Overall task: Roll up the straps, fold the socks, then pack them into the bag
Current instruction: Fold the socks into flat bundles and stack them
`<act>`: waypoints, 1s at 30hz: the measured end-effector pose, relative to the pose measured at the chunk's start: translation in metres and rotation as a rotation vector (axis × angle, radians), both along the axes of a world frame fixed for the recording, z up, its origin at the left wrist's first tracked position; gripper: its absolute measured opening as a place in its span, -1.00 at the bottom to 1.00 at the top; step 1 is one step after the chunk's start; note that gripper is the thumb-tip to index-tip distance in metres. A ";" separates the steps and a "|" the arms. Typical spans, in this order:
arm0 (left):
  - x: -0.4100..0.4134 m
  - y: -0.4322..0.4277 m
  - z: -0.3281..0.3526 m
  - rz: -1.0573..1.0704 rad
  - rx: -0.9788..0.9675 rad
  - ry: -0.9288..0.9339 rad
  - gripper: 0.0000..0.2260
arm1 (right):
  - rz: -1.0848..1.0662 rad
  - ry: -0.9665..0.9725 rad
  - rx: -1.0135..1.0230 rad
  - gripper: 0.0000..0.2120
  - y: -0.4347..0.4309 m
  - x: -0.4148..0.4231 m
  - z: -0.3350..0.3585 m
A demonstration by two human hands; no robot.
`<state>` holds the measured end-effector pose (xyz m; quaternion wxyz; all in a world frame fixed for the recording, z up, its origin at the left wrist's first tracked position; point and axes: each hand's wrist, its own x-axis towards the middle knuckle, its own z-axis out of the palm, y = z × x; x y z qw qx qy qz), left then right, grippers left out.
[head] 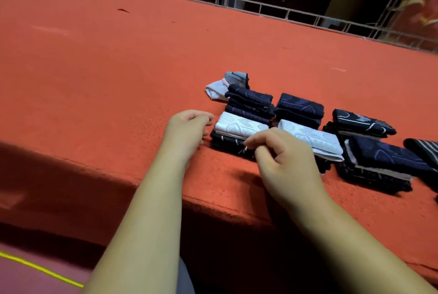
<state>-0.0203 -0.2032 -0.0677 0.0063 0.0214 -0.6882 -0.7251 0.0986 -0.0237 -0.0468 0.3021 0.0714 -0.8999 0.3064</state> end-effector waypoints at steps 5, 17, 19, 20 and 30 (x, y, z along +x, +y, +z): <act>-0.017 -0.002 0.001 0.010 0.087 -0.047 -0.80 | -0.014 0.015 0.063 -0.72 -0.009 -0.053 0.040; -0.051 -0.023 -0.005 0.100 0.043 -0.040 -0.78 | -0.228 -0.344 0.201 -0.72 0.011 -0.255 0.071; -0.055 -0.025 -0.006 0.099 0.061 -0.051 -0.78 | -0.248 -0.402 0.255 -0.75 0.014 -0.275 0.071; -0.056 -0.025 -0.006 0.095 0.065 -0.058 -0.77 | -0.257 -0.440 0.286 -0.77 0.015 -0.285 0.070; -0.065 -0.026 -0.007 0.024 0.106 -0.145 -0.83 | -0.293 -0.695 0.580 -0.63 -0.002 -0.330 0.054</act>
